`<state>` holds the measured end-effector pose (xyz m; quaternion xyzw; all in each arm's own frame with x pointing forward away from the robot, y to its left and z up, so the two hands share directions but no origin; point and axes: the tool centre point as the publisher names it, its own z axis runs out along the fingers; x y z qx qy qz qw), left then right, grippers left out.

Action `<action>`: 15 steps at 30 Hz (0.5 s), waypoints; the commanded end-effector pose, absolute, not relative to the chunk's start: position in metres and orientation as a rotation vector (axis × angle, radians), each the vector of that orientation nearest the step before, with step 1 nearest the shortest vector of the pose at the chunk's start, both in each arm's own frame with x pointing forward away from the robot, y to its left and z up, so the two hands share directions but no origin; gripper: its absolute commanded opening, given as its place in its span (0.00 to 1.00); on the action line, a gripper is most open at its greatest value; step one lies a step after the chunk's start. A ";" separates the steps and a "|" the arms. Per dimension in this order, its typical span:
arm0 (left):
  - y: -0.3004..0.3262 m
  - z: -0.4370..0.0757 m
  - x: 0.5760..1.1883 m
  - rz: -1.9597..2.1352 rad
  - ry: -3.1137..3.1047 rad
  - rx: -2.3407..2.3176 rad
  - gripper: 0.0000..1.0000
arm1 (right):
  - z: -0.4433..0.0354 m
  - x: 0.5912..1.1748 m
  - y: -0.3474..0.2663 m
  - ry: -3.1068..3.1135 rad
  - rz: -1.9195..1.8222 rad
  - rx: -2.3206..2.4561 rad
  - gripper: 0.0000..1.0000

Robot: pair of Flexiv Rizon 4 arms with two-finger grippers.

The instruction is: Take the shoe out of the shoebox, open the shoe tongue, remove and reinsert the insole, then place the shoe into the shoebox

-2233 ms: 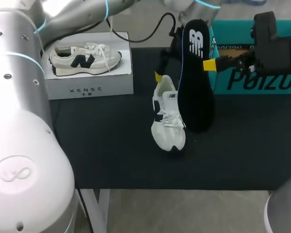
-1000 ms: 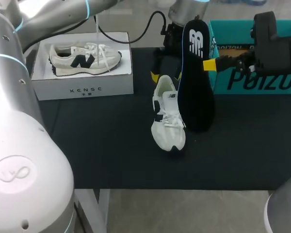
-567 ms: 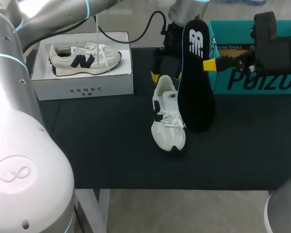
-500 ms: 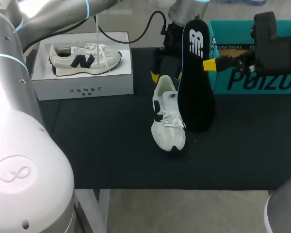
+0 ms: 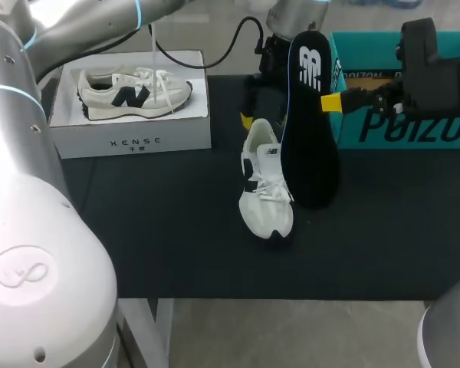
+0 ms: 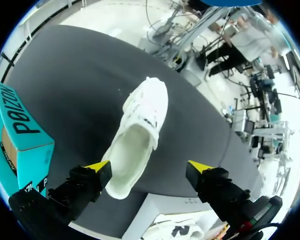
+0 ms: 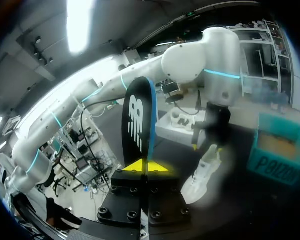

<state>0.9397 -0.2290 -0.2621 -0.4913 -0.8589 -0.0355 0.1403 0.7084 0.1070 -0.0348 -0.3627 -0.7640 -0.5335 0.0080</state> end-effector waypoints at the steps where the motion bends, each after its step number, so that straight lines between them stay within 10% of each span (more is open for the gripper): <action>1: -0.214 -0.252 0.943 0.153 -2.552 -1.405 1.00 | -0.036 0.710 0.109 -2.388 -1.666 -1.138 0.00; 15: -0.176 -0.188 0.926 0.519 -2.703 -1.654 1.00 | -0.036 0.710 0.109 -2.388 -1.666 -1.138 0.00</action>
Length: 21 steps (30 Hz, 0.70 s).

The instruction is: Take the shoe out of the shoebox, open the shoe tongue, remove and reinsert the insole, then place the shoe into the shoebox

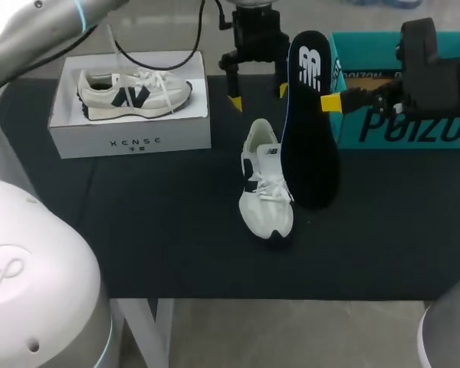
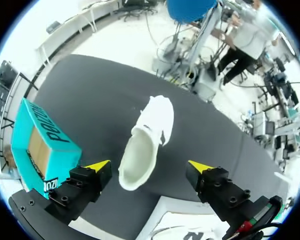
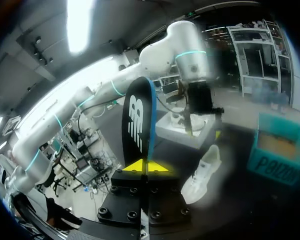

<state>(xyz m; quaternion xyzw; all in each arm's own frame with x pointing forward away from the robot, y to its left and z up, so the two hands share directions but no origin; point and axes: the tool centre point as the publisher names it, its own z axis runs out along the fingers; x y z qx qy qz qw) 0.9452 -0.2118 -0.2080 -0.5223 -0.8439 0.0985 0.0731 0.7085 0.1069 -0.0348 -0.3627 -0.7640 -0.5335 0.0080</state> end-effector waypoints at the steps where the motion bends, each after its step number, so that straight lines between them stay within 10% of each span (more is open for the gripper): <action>1: -0.172 -0.183 0.926 0.568 -2.707 -1.682 1.00 | -0.036 0.710 0.109 -2.388 -1.666 -1.138 0.00; 21: -0.160 -0.160 0.921 0.877 -2.709 -2.131 1.00 | -0.036 0.710 0.109 -2.388 -1.666 -1.138 0.00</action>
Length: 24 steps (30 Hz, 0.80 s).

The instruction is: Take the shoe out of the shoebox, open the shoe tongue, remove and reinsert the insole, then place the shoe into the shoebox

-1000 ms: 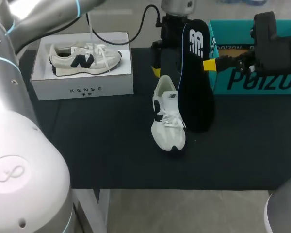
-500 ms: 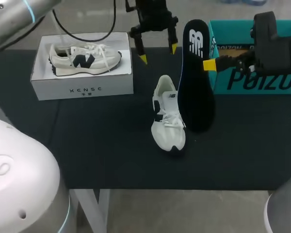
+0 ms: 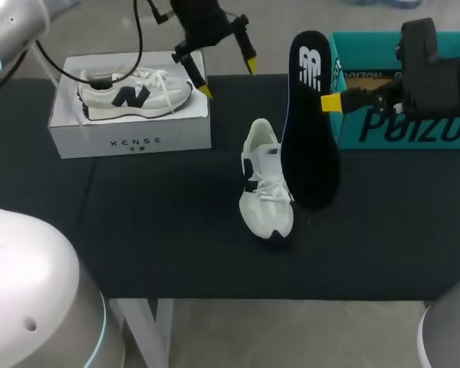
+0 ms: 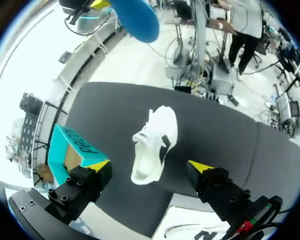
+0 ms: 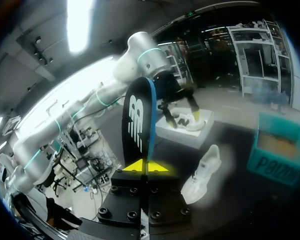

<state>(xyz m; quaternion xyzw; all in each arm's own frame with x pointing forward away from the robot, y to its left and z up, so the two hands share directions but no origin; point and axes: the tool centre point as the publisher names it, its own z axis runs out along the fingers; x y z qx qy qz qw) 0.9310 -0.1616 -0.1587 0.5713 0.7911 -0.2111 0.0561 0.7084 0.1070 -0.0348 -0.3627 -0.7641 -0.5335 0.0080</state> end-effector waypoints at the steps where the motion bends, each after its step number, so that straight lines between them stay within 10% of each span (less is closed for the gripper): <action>1: -0.158 -0.158 0.921 -0.666 2.020 1.616 1.00 | -0.036 0.710 0.109 -2.388 -1.666 -1.138 0.00; 24: -0.159 -0.113 0.917 -0.800 1.594 1.527 1.00 | -0.029 0.803 0.099 -1.888 -1.529 -1.601 0.00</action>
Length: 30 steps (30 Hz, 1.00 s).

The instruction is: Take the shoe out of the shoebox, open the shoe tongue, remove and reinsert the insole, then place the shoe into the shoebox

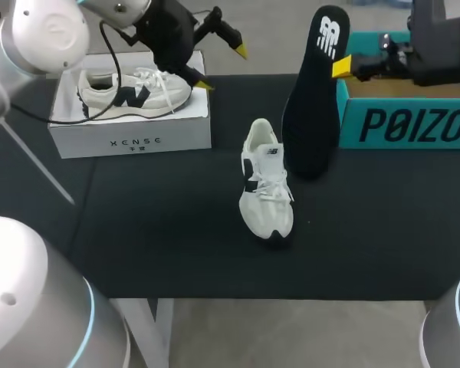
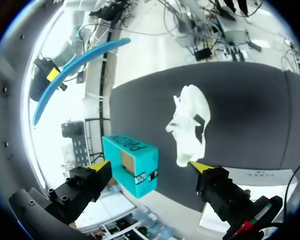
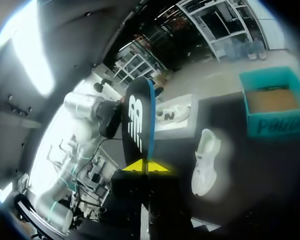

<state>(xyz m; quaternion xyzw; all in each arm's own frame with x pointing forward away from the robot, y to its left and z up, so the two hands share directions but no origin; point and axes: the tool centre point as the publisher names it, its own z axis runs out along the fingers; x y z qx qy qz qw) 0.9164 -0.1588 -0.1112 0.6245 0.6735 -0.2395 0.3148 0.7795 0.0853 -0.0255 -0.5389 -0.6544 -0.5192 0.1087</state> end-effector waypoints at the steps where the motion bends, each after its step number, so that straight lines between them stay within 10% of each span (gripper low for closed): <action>1: -0.159 -0.111 0.917 -0.802 1.592 1.530 1.00 | -0.030 0.805 0.097 -1.863 -1.532 -1.607 0.00; 30: -0.185 -0.078 0.911 -0.856 1.401 1.530 1.00 | -0.048 0.826 0.080 -1.522 -1.414 -1.696 0.00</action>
